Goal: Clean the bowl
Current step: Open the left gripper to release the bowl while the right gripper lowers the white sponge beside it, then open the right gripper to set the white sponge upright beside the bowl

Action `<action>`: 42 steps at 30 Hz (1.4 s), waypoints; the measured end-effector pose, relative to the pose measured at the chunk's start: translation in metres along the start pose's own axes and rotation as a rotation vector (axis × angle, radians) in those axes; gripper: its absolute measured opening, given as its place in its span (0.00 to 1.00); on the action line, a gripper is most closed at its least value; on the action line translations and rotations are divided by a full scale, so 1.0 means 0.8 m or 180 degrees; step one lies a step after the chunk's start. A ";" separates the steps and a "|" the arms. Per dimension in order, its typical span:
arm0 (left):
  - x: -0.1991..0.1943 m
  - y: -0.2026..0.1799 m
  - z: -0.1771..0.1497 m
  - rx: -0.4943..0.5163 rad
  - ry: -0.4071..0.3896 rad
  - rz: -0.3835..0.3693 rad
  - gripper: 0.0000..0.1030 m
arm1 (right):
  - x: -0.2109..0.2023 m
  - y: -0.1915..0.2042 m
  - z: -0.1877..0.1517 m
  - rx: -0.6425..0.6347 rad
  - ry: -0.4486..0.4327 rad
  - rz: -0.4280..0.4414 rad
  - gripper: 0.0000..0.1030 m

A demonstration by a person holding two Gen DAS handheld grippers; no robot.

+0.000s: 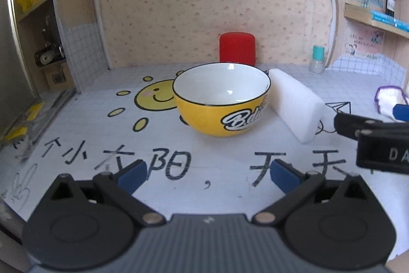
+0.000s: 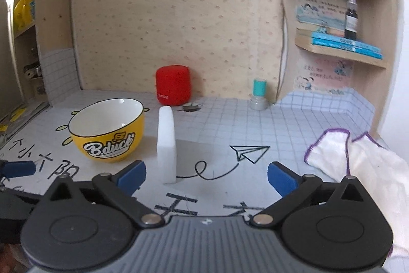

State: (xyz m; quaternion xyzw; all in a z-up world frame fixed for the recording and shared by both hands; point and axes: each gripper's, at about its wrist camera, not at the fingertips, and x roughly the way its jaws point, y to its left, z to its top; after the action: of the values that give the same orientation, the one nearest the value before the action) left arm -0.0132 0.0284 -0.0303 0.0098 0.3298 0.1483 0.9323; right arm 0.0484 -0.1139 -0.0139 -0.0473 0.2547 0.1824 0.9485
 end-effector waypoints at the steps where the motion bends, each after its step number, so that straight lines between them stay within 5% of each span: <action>1: -0.002 -0.001 0.000 0.0013 -0.0004 -0.0024 1.00 | -0.001 -0.001 0.000 0.0023 0.0012 -0.0011 1.00; 6: -0.007 -0.007 0.006 0.0153 -0.0053 -0.0145 1.00 | -0.006 -0.007 0.002 0.0073 0.0061 -0.0025 1.00; 12: -0.009 -0.025 0.013 0.0537 -0.0099 0.0026 1.00 | -0.012 -0.003 0.005 -0.0115 0.0025 -0.0082 1.00; 24: -0.020 -0.033 0.010 0.0789 -0.0053 -0.0337 1.00 | -0.014 0.005 0.018 -0.0328 -0.0037 0.0111 1.00; 33: -0.027 -0.027 0.006 0.0720 -0.0014 -0.0613 1.00 | -0.015 0.012 0.024 -0.0422 -0.0060 0.0200 1.00; 42: -0.025 -0.023 0.006 0.0654 0.0041 -0.0603 1.00 | -0.009 0.010 0.022 -0.0297 0.0130 0.0181 1.00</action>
State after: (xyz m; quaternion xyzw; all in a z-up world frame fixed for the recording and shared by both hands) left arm -0.0200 0.0054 -0.0161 0.0730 0.3487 0.0251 0.9340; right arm 0.0477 -0.1055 0.0048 -0.0879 0.2665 0.2199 0.9343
